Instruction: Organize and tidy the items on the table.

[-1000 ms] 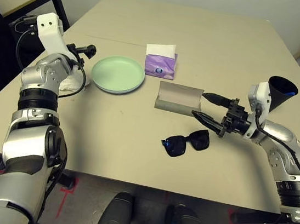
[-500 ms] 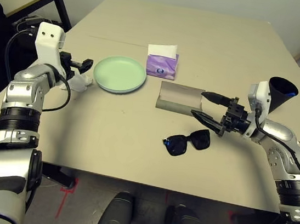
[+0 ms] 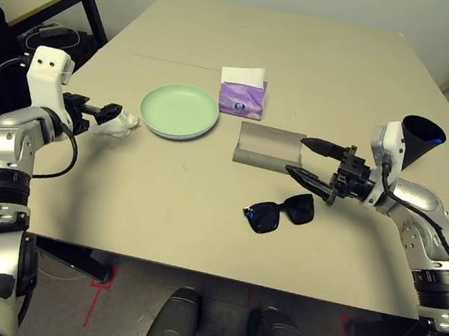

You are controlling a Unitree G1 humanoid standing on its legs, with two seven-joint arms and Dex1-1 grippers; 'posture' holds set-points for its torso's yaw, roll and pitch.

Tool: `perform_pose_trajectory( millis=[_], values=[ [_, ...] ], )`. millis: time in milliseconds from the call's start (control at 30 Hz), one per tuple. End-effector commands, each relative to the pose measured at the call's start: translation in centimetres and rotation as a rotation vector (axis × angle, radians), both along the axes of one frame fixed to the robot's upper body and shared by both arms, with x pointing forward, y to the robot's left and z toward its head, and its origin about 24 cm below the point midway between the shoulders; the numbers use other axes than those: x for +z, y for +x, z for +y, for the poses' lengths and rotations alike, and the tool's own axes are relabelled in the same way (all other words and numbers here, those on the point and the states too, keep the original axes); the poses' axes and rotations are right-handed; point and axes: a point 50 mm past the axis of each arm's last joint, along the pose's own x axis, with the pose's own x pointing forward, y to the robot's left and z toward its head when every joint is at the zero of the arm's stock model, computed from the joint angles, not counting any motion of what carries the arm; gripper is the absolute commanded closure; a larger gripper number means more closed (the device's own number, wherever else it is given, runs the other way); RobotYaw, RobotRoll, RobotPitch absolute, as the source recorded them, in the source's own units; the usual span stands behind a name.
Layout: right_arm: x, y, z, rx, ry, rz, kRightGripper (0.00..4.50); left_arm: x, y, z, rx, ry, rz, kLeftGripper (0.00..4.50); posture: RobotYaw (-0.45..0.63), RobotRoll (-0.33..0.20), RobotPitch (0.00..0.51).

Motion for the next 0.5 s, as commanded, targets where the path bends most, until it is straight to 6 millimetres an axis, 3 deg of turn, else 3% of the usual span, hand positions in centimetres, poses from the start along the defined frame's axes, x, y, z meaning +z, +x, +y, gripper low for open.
perform_pose_trajectory(
  millis=[33,500],
  values=[
    [0.3,0.1,0.7,0.023,-0.006,0.007,0.00,-0.2,0.4,-0.1,-0.036,0.072,0.020,0.02,0.25,0.000,0.067],
    [-0.2,-0.4,0.2,0.025,-0.008,0.004,0.00,-2.7,2.4,-1.8,-0.121,0.017,0.046,0.02,0.22,0.000,0.071]
  ],
)
